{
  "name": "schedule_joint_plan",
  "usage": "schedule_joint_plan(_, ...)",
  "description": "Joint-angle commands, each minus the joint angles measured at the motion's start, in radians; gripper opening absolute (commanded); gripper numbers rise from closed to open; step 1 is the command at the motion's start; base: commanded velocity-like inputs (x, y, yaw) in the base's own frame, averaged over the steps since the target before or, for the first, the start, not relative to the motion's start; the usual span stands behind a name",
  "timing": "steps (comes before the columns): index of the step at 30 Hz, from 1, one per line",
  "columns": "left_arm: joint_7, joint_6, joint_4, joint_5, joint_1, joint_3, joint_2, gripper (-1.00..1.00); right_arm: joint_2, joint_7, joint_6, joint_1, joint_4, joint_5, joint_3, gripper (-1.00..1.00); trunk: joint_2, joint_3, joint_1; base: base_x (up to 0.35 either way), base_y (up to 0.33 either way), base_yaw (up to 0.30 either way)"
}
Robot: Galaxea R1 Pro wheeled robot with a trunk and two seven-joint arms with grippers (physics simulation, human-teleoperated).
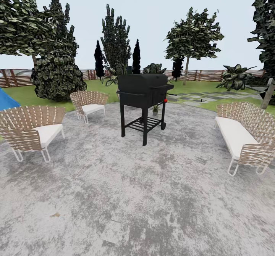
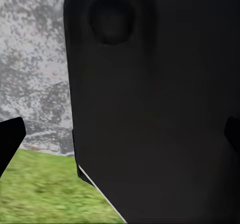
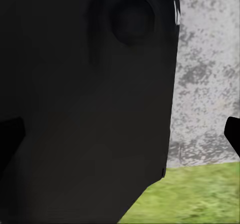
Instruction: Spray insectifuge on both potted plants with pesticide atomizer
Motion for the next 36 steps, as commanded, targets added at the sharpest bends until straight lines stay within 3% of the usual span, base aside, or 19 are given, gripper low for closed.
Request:
schedule_joint_plan(1, -0.002, -0.002, -0.002, 0.001, 0.0, -0.002, -0.002, 1.0, -0.006, -0.002, 0.0, 0.001, -0.002, 0.0, 0.0, 1.0, 0.0, -0.001, 0.0, 0.0, 0.0, 0.0)
schedule_joint_plan(5, -0.002, -0.002, -0.002, 0.001, 0.0, -0.002, -0.002, 1.0, -0.014, -0.003, -0.001, 0.001, -0.002, 0.0, -0.002, 1.0, 0.0, -0.001, 0.0, 0.0, 0.0, 0.0)
schedule_joint_plan(10, -0.002, -0.002, -0.004, 0.001, 0.0, -0.002, -0.002, 1.0, 0.011, -0.003, -0.001, -0.014, -0.026, 0.0, 0.0, 1.0, 0.0, -0.001, 0.0, 0.0, 0.0, 0.0)
schedule_joint_plan(18, -0.002, -0.007, -0.011, 0.006, -0.001, 0.002, -0.002, 1.0, 0.015, -0.003, -0.003, -0.018, -0.071, 0.0, -0.002, 1.0, 0.0, -0.001, 0.0, 0.0, 0.0, 0.0)
schedule_joint_plan(19, 0.001, -0.118, -0.023, 0.01, -0.002, 0.004, -0.002, 1.0, 0.01, -0.005, -0.046, -0.018, -0.073, 0.0, -0.005, 1.0, 0.0, -0.001, 0.0, 0.0, 0.0, 0.0)
schedule_joint_plan(22, -0.001, -0.225, -0.078, 0.009, -0.004, 0.004, -0.002, 1.0, -0.02, -0.006, -0.163, -0.019, -0.096, 0.0, -0.007, 1.0, 0.0, -0.001, 0.0, 0.0, 0.0, 0.0)
schedule_joint_plan(23, -0.001, -0.242, -0.154, 0.006, -0.004, 0.002, 0.001, 1.0, -0.036, -0.006, -0.214, -0.02, -0.182, 0.001, -0.006, 1.0, 0.0, -0.001, 0.0, 0.0, 0.0, 0.0)
schedule_joint_plan(24, -0.002, -0.251, -0.27, 0.005, -0.01, 0.003, 0.028, 1.0, -0.086, -0.006, -0.243, -0.022, -0.373, 0.001, -0.007, 1.0, 0.0, -0.001, 0.0, 0.0, 0.0, 0.0)
schedule_joint_plan(29, -0.002, -0.26, -0.306, 0.003, -0.079, 0.003, 0.037, 1.0, -0.093, -0.006, -0.246, -0.041, -0.485, -0.001, -0.007, 1.0, 0.0, -0.001, 0.0, 0.0, 0.0, 0.0)
schedule_joint_plan(32, -0.002, -0.294, -0.311, 0.001, -0.15, 0.002, 0.038, 1.0, -0.086, -0.005, -0.246, -0.098, -0.501, -0.005, -0.006, 1.0, 0.0, -0.001, 0.0, 0.0, 0.0, 0.0)
schedule_joint_plan(36, -0.002, -0.335, -0.313, -0.002, -0.191, 0.002, 0.039, 1.0, -0.083, -0.002, -0.247, -0.145, -0.503, -0.004, -0.004, 1.0, 0.0, -0.001, 0.0, 0.0, 0.0, 0.0)
